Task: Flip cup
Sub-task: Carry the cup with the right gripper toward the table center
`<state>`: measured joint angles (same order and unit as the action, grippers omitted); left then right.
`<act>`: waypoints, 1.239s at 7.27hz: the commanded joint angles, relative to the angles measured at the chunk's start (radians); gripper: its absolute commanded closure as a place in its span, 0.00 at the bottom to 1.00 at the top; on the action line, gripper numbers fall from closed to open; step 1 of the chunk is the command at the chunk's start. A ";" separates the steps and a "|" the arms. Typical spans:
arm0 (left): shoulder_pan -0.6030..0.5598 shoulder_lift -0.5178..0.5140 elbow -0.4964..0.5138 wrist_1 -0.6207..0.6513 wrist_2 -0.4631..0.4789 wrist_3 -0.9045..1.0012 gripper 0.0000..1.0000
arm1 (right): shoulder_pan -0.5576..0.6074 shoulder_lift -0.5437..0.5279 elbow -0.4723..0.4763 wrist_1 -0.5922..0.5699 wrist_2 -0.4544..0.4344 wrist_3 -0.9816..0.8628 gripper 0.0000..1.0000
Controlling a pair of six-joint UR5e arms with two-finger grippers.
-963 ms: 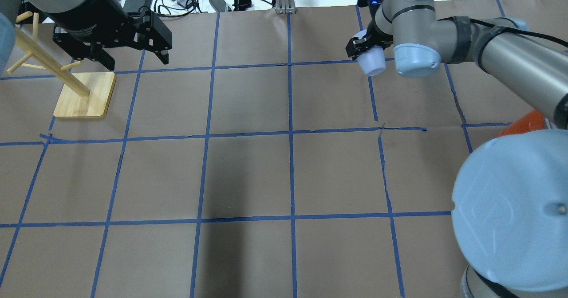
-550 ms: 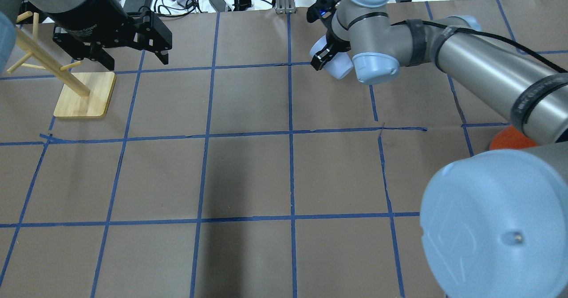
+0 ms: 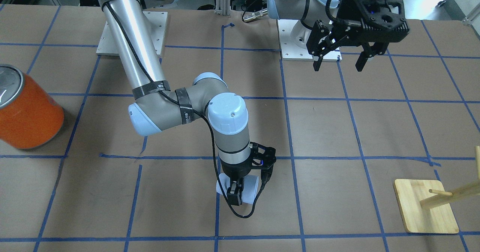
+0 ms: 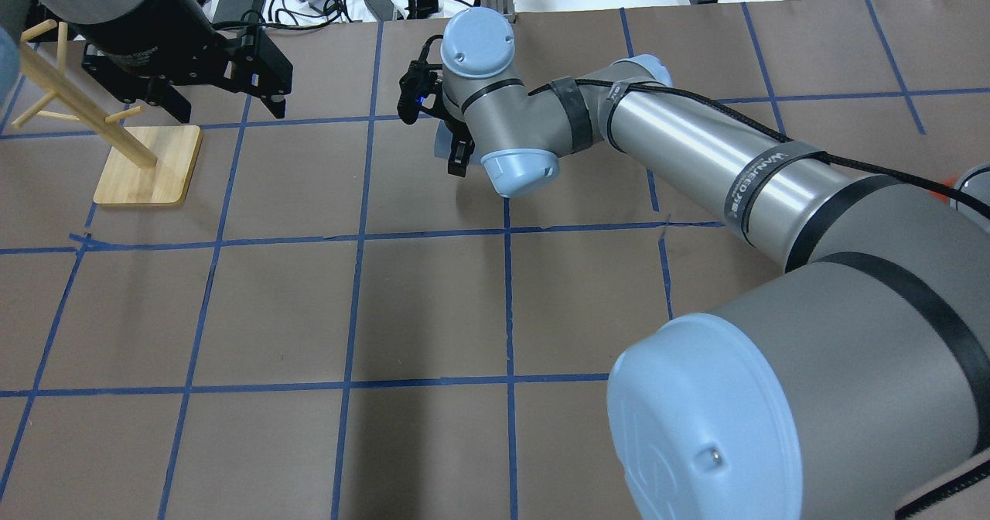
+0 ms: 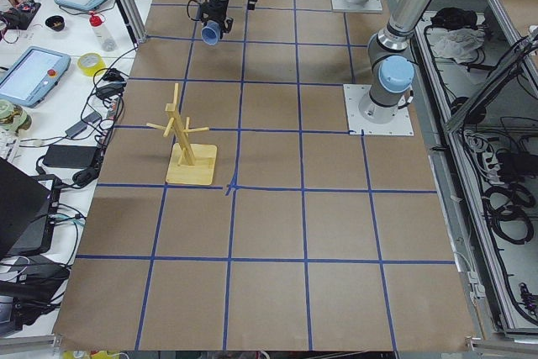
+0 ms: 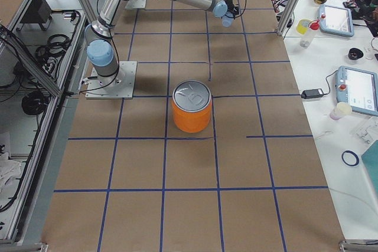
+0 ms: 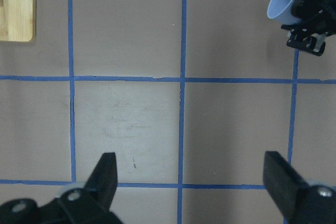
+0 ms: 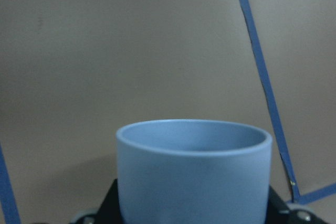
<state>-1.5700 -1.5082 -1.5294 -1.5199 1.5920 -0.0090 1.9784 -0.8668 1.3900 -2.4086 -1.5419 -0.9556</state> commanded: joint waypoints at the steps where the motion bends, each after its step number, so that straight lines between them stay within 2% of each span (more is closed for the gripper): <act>1: 0.001 0.000 0.000 0.000 -0.001 0.006 0.00 | 0.054 0.011 0.000 -0.004 0.005 -0.040 0.80; 3: 0.002 0.000 0.000 0.000 -0.004 0.006 0.00 | 0.062 0.011 0.010 -0.004 0.016 -0.104 0.74; 4: 0.002 0.000 0.000 0.001 -0.010 0.006 0.00 | 0.062 0.011 0.014 -0.003 0.038 -0.147 0.60; 5: 0.002 0.000 0.000 0.001 -0.012 0.006 0.00 | 0.062 0.012 0.021 -0.004 0.043 -0.147 0.39; 6: 0.002 -0.001 -0.002 0.003 -0.015 0.007 0.00 | 0.062 0.009 0.042 -0.006 0.054 -0.146 0.13; 7: 0.002 -0.001 0.000 0.001 -0.015 0.007 0.00 | 0.062 0.008 0.052 -0.006 0.065 -0.146 0.05; 9: 0.004 -0.001 -0.002 0.001 -0.017 0.007 0.00 | 0.062 0.000 0.053 -0.004 0.066 -0.137 0.00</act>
<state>-1.5672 -1.5093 -1.5299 -1.5185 1.5774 -0.0016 2.0402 -0.8606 1.4402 -2.4141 -1.4788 -1.0958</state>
